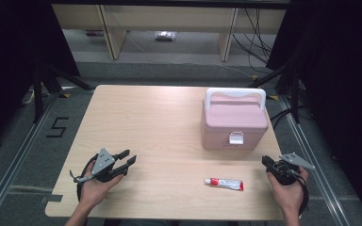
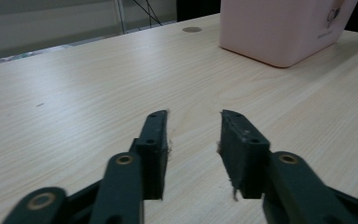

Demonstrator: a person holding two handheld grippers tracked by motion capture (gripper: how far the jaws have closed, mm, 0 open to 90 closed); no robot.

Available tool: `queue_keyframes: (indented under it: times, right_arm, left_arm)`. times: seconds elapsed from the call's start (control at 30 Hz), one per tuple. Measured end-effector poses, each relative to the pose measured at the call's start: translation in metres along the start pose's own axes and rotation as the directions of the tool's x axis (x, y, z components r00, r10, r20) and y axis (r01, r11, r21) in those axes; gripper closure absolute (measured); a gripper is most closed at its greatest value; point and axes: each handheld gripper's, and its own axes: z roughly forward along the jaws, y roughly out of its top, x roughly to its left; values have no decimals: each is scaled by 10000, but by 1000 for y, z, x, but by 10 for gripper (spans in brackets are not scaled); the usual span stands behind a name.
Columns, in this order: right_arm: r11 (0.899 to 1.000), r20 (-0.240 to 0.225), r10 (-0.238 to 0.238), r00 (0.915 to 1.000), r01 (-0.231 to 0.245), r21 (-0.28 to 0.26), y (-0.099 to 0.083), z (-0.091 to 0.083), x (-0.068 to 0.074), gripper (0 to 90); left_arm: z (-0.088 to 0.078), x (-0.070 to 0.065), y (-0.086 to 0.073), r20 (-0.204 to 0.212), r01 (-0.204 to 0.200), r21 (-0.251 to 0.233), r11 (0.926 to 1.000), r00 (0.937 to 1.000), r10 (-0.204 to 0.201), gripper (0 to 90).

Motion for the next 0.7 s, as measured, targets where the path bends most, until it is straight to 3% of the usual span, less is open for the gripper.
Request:
queue_keyframes:
  times: [0.07, 0.1, 0.13, 0.17, 0.23, 0.27, 0.3, 0.33, 0.4, 0.47, 0.53, 0.57, 0.6, 0.67, 0.7]
  right_arm:
    - [10000, -25, 40, 10000, -40, -67, 5, 2, -3, 849]
    - [9993, -14, 371, 9993, -370, 60, 8, 1, -2, 856]
    - [9993, -14, 371, 9993, -370, 60, 8, 1, -2, 856]
    - [10000, 82, 41, 10000, -41, 27, 13, 5, -8, 863]
    - [9998, 169, -211, 9996, 212, -28, 19, 5, -12, 878]
    - [9997, 123, 182, 9998, -184, 142, 22, 4, -11, 886]
    - [9997, 123, 182, 9998, -184, 142, 22, 4, -11, 886]
    - [9996, 188, -289, 9994, 289, -14, 26, 7, -18, 900]
    - [10000, 179, -12, 9998, 12, -8, 31, 10, -19, 900]
    - [9999, 118, -115, 9999, 115, 42, 37, 15, -24, 900]
    - [9994, 252, 294, 9993, -298, 162, 42, 20, -23, 900]
    - [9999, 268, 48, 9996, -51, 110, 45, 23, -26, 900]
    - [9994, 248, 280, 9993, -285, 171, 48, 26, -26, 900]
    - [9998, 159, -152, 9998, 150, 149, 54, 32, -31, 900]
    - [9998, 162, -149, 9998, 146, 166, 57, 35, -31, 900]
  left_arm:
    - [1, 0, 2, 68, 282, -2, 9996, 9996, -282, 704]
    - [2, 1, 3, 112, 386, 38, 9992, 9992, -386, 723]
    - [2, 1, 3, 112, 386, 38, 9992, 9992, -386, 749]
    - [3, 0, 6, 226, 477, -109, 9988, 9986, -475, 767]
    - [3, -1, 9, 194, 406, -10, 9992, 9990, -406, 790]
    - [4, -1, 10, 229, 396, 3, 9992, 9990, -396, 803]
    - [4, -1, 10, 229, 396, 3, 9992, 9990, -396, 815]
    - [7, -2, 13, 334, 419, 132, 9990, 9985, -423, 828]
    - [12, -5, 19, 550, 347, 117, 9993, 9979, -353, 858]
    - [19, -8, 25, 811, 431, 254, 9987, 9957, -451, 879]
    - [28, -13, 30, 992, 437, 352, 9984, 9940, -470, 893]
    - [33, -15, 33, 1079, 343, 387, 9987, 9934, -383, 895]
    - [39, -18, 35, 1204, 345, 377, 9987, 9920, -388, 895]
    - [51, -22, 42, 1255, 195, 472, 9987, 9918, -253, 895]
    - [58, -24, 45, 1405, 229, 381, 9990, 9897, -281, 895]
